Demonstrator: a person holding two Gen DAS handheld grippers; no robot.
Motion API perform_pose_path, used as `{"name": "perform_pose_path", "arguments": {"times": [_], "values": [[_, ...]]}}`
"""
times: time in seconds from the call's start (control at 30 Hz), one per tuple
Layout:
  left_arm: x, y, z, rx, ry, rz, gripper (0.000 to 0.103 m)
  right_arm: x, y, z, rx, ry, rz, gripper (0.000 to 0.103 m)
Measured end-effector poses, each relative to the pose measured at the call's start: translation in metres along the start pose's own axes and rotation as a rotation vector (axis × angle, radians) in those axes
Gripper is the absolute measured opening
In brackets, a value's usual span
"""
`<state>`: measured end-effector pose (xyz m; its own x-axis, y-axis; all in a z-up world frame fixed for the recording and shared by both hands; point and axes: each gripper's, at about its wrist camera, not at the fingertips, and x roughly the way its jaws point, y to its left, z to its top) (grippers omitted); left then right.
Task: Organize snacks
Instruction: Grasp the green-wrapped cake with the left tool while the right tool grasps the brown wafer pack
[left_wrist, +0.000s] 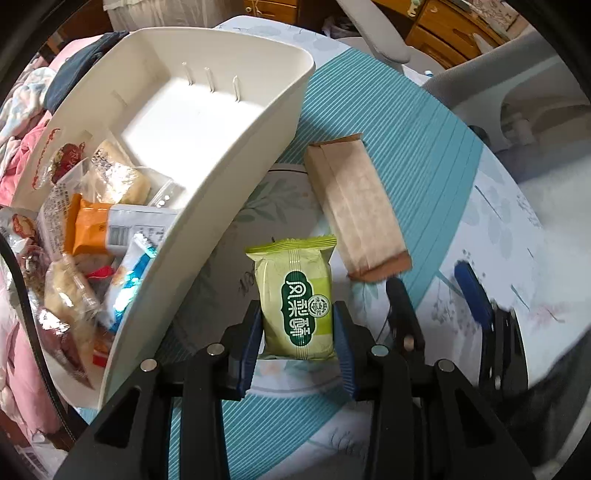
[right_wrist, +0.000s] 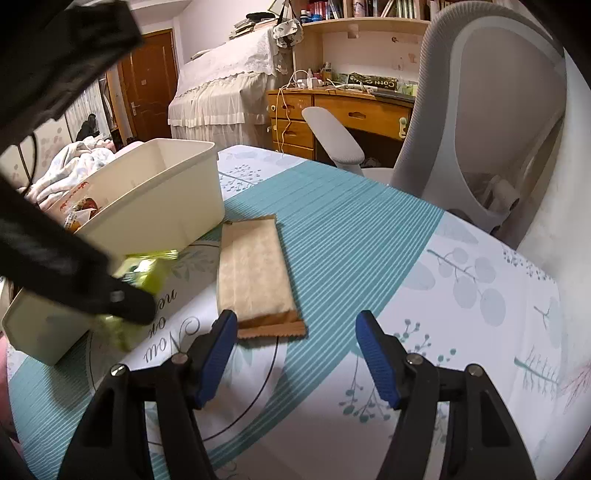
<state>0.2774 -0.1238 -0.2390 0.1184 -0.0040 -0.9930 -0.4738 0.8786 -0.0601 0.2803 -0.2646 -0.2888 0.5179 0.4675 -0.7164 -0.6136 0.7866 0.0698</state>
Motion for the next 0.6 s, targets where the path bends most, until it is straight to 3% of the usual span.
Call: {"name": "perform_pose_path", "arguments": {"times": [0.33,0.6], "values": [[-0.05,0.019,-0.001,0.033,-0.076,-0.065,0.036,0.017,0.017,0.015,-0.06,0.01,0.017,0.067],[-0.075,0.046,-0.001,0.005,-0.122,-0.095,0.036,0.045,0.038,0.021,-0.118,0.097,-0.021,0.067]]}}
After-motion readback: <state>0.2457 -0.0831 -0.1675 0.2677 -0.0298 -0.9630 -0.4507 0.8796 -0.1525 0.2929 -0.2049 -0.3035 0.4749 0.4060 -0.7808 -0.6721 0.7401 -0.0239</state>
